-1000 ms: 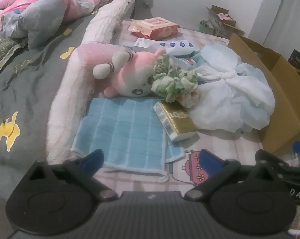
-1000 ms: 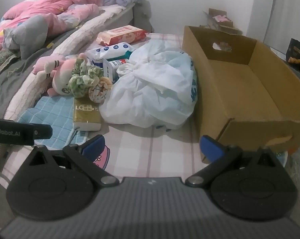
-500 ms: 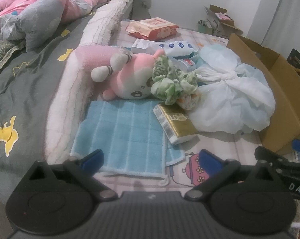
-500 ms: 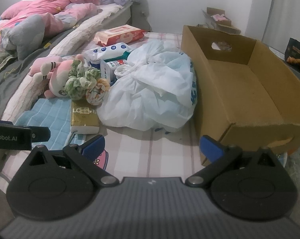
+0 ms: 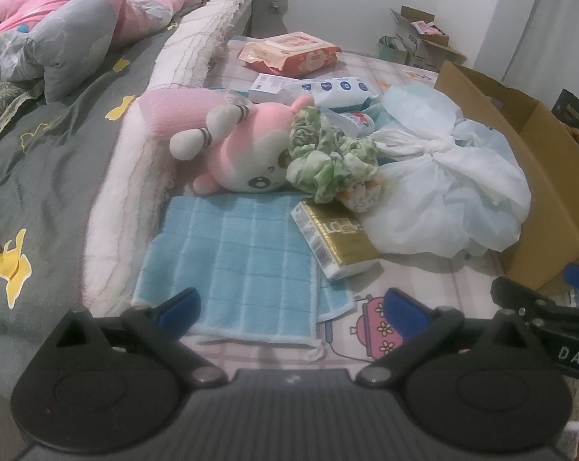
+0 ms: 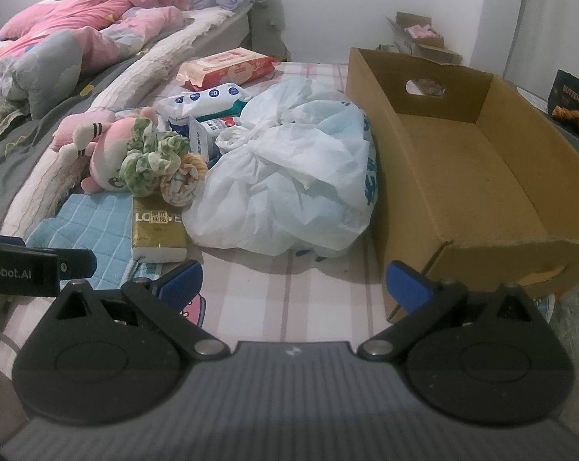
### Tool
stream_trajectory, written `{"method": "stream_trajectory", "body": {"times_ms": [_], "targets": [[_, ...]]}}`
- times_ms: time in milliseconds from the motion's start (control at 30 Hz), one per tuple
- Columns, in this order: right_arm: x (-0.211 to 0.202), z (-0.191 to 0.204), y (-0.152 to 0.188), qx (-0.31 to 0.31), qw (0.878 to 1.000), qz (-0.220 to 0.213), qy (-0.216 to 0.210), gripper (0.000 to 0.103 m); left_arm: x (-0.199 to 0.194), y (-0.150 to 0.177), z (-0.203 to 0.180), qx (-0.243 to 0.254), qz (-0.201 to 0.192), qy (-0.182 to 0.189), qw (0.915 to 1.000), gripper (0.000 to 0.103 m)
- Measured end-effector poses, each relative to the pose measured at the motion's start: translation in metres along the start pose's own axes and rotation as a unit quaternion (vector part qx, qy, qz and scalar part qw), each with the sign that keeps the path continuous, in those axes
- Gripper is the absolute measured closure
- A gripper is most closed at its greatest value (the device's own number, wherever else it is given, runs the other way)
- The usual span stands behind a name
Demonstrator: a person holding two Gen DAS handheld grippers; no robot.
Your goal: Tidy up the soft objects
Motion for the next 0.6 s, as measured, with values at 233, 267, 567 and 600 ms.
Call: {"method": "stream_trajectory", "body": {"times_ms": [233, 267, 567, 600], "targets": [[0.001, -0.0002, -0.0012, 0.001, 1.0, -0.001, -0.002, 0.001, -0.0001, -0.0004, -0.0001, 0.0, 0.0, 0.0, 1.0, 0.001], [0.0005, -0.0003, -0.0012, 0.001, 1.0, -0.001, -0.002, 0.001, -0.0001, -0.0004, -0.0003, 0.0, 0.0, 0.0, 1.0, 0.001], [0.0006, 0.0001, -0.001, 0.001, 1.0, 0.0, -0.002, 0.001, -0.0002, -0.0001, -0.0014, 0.001, 0.0, 0.001, 1.0, 0.001], [0.0005, 0.0001, -0.0009, 0.001, 1.0, 0.0, -0.002, 0.001, -0.0003, 0.0002, -0.0017, 0.001, 0.0, 0.001, 1.0, 0.001]]}}
Point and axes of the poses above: each gripper's, at about its wrist camera, not at the fingertips, and x roughly the way its jaws point, z to its left, y to its underside, the point moved 4 cm from there along x, roughly the way its jaws point, and after that the axes turned 7 degrees about -z, right-handed, at the moved point
